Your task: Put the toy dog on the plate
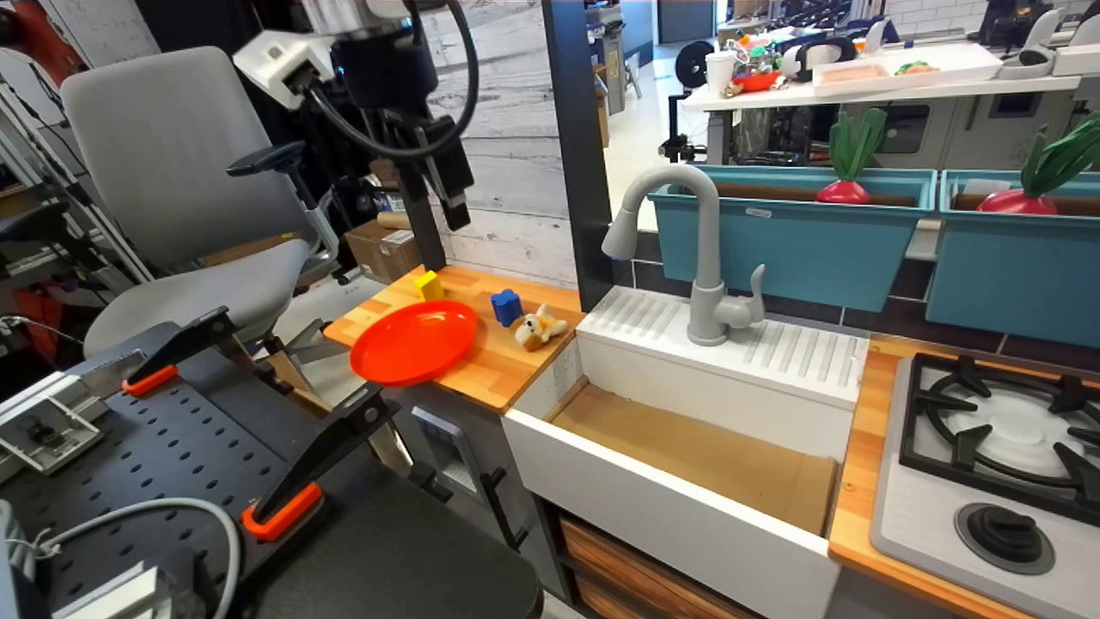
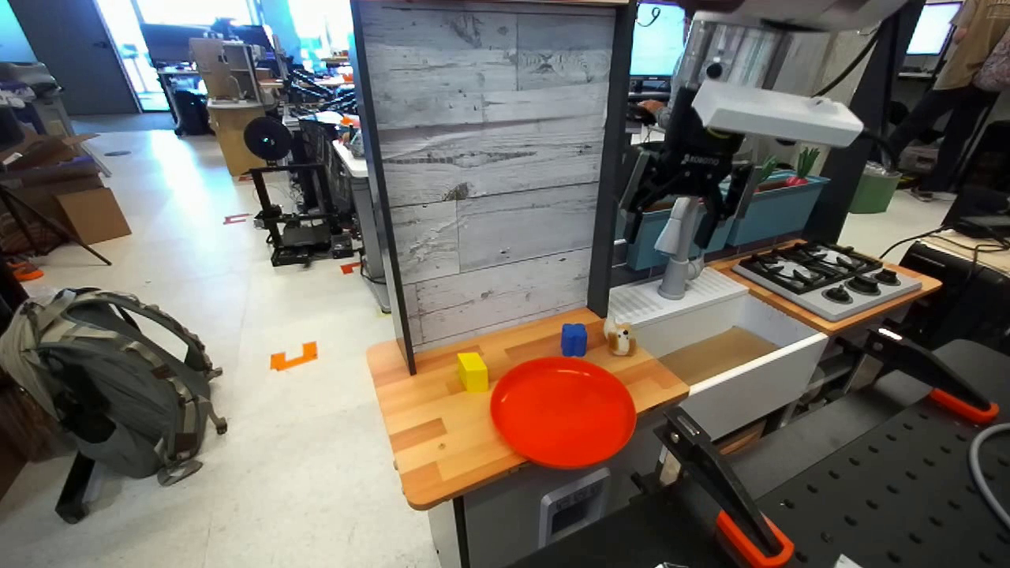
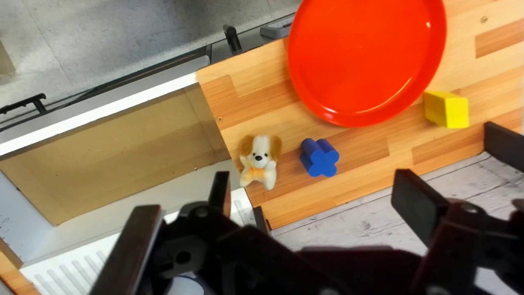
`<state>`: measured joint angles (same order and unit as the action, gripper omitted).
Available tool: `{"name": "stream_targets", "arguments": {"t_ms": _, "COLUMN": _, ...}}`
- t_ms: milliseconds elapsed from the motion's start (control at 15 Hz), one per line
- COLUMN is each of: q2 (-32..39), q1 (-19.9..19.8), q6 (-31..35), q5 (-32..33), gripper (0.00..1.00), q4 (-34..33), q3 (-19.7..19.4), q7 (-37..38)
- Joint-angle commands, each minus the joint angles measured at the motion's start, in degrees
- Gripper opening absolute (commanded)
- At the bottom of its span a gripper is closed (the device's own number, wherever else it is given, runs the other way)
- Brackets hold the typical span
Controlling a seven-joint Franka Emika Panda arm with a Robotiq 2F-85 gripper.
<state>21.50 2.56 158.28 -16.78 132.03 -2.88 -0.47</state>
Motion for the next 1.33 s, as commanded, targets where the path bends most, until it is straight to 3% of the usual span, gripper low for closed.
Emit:
{"name": "stream_targets", "arguments": {"t_ms": 0, "q2": 11.38, "q1": -1.65, "q6": 1.79, "q5": 3.33, "gripper": 1.00, "q4": -9.08, "q3": -0.23, "q7": 5.36}}
{"name": "stream_targets", "arguments": {"t_ms": 467, "q2": 24.79, "q1": -1.58, "q6": -1.84, "q5": 6.28, "gripper": 1.00, "q4": -21.78, "q3": -2.75, "q7": 11.38}}
{"name": "stream_targets", "arguments": {"t_ms": 1000, "q2": 33.52, "q1": -0.47, "q6": -4.43, "q5": 6.79, "gripper": 1.00, "q4": -30.91, "q3": -3.22, "q7": 14.67}}
{"name": "stream_targets", "arguments": {"t_ms": 1067, "q2": 34.15, "q1": -0.26, "q6": -4.17, "q5": 6.80, "gripper": 0.97, "q4": -31.59, "q3": -3.20, "q7": 14.89}}
{"name": "stream_targets", "arguments": {"t_ms": 1133, "q2": 34.78, "q1": -0.08, "q6": -3.99, "q5": 6.86, "gripper": 0.74, "q4": -32.28, "q3": -3.19, "q7": 14.99}}
{"name": "stream_targets", "arguments": {"t_ms": 1267, "q2": 36.14, "q1": 0.22, "q6": -4.56, "q5": 6.98, "gripper": 0.67, "q4": -34.04, "q3": -3.31, "q7": 15.26}}
